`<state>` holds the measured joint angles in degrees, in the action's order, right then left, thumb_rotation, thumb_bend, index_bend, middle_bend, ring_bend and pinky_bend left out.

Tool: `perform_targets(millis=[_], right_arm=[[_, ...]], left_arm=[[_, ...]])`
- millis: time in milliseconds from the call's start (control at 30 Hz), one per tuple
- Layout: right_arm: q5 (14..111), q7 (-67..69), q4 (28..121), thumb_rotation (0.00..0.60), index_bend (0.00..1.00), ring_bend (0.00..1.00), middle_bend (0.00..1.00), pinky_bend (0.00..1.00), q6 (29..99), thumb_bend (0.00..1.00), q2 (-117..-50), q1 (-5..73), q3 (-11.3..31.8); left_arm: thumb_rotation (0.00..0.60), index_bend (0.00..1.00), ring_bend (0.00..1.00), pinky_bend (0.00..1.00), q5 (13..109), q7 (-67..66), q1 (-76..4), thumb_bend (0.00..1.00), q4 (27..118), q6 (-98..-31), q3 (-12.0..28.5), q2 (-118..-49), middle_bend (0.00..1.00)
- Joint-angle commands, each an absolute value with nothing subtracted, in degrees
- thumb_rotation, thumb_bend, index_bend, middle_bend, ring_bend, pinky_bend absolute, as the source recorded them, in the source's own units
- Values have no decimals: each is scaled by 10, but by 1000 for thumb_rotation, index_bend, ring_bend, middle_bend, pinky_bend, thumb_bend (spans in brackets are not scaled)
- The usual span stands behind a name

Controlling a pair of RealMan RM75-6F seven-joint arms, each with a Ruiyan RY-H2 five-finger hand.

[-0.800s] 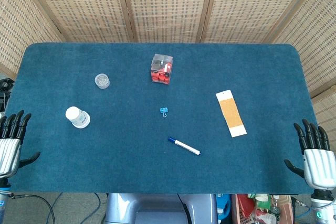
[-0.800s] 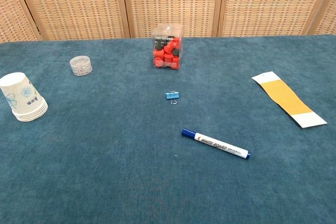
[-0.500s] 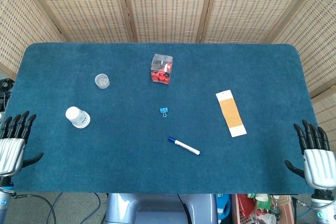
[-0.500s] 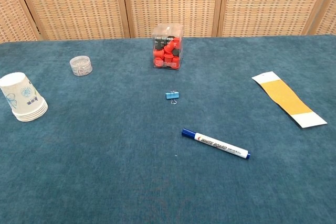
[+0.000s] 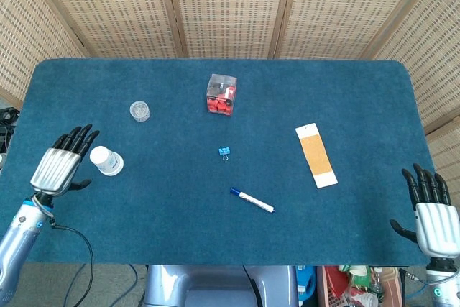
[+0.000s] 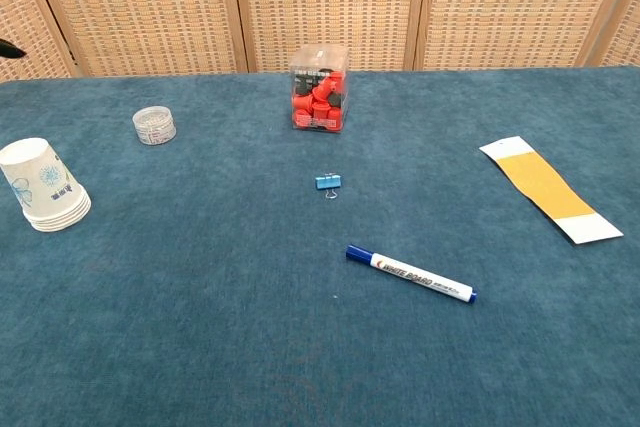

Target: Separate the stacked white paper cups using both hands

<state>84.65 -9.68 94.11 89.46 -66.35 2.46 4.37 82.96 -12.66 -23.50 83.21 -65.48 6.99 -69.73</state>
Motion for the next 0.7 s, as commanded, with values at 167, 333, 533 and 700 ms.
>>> perform_targets(millis=[167,333,533,700], right_arm=[[837,-99,942,600,0,0,0,0,887,0,-662,25,47],[833,-101,943,600,0,0,0,0,882,0,-663,27,48],[828,-101,942,600,0,0,0,0,879,0,-663,27,50],[825,-99,942,600,0,0,0,0,875,0,-662,28,51]], left_arm=[[600,168,230,272,802,-100,-296,56,744,-560,78,-741,166],[600,228,281,310,795,-105,-312,56,720,-536,74,-756,216],[600,266,318,341,788,-101,-317,56,698,-530,70,-772,254],[600,343,399,396,785,-95,-319,57,686,-531,68,-778,328]])
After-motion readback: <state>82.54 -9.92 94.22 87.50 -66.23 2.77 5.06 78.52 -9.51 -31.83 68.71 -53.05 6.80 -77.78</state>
